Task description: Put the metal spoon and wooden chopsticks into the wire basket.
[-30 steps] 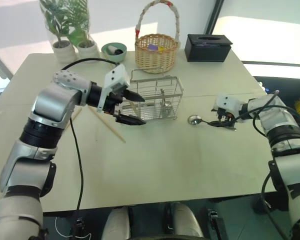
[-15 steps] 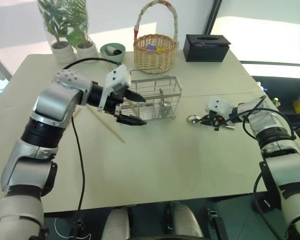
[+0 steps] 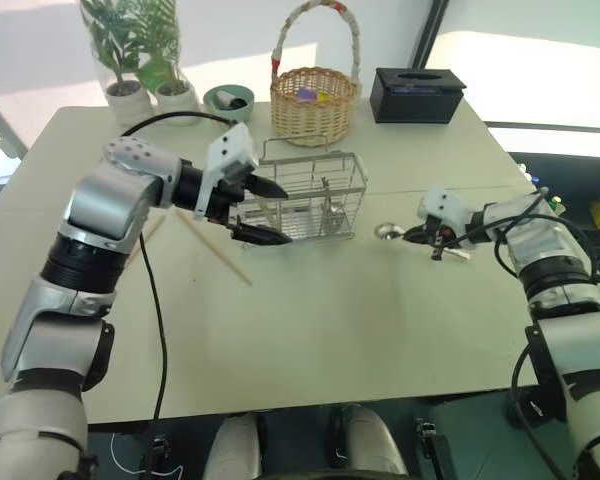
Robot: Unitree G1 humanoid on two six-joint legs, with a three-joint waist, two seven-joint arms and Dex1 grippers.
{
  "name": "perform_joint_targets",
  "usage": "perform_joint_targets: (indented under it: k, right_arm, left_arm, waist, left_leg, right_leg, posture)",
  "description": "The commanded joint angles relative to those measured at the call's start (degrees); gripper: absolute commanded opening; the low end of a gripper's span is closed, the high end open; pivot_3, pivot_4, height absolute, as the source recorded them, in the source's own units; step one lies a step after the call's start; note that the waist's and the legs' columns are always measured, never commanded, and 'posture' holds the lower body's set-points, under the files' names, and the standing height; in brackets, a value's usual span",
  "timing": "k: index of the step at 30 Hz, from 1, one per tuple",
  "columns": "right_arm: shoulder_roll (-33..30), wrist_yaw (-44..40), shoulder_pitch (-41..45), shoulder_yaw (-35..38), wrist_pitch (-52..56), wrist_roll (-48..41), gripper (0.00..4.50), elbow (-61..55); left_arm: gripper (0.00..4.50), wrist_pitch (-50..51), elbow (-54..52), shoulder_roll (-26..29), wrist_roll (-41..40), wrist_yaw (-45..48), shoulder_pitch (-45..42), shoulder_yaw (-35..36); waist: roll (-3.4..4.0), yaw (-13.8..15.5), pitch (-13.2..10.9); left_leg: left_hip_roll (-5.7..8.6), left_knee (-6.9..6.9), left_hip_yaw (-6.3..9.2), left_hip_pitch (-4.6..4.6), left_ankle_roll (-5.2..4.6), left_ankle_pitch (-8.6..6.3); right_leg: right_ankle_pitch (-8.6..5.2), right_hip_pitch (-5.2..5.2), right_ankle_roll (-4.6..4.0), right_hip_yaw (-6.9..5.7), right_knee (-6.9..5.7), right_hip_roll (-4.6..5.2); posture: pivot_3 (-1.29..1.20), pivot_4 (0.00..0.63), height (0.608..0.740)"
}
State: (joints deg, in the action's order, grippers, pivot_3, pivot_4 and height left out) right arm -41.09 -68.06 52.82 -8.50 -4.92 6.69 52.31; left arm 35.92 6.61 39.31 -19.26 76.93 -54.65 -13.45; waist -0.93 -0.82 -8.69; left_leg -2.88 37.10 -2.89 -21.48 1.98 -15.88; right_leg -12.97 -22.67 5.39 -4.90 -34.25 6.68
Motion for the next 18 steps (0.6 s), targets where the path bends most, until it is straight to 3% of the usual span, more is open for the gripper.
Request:
perform_joint_targets:
  k: [1, 12, 18]
  right_arm:
    - [-3.2, -1.3, -0.1, 5.1, 3.6, -5.1, 0.06, -8.3]
    - [-7.3, -0.4, -4.8, 9.8, 12.0, -10.3, 0.06, -23.1]
    - [1.7, 10.4, 6.0, 16.4, 30.5, -21.5, 0.06, -34.1]
  left_arm:
    - [4.50, -0.5, -0.4, 1.0, -0.7, -0.7, -1.7, 3.4]
    - [4.50, -1.9, 2.2, 0.0, -0.3, -2.2, -2.7, 4.5]
    - [4.50, -1.5, 1.6, 0.4, -1.0, -3.1, -2.4, 6.0]
  waist:
    - [0.00, 0.1, 0.0]
    - [0.00, 0.1, 0.0]
    - [0.06, -0.4, 0.0]
  left_leg:
    - [0.00, -0.01, 0.01, 0.00, 0.00, 0.00]
    - [0.00, 0.01, 0.00, 0.01, 0.00, 0.00]
    - [-0.03, -0.02, -0.02, 0.02, 0.00, 0.00]
  right_leg:
    - [0.00, 0.00, 0.00, 0.00, 0.00, 0.00]
    - [0.00, 0.00, 0.00, 0.00, 0.01, 0.00]
    - [0.01, -0.09, 0.00, 0.00, -0.05, -0.01]
  posture:
    - [0.00, 0.150, 0.717]
    - [0.00, 0.150, 0.717]
    - [0.00, 0.150, 0.717]
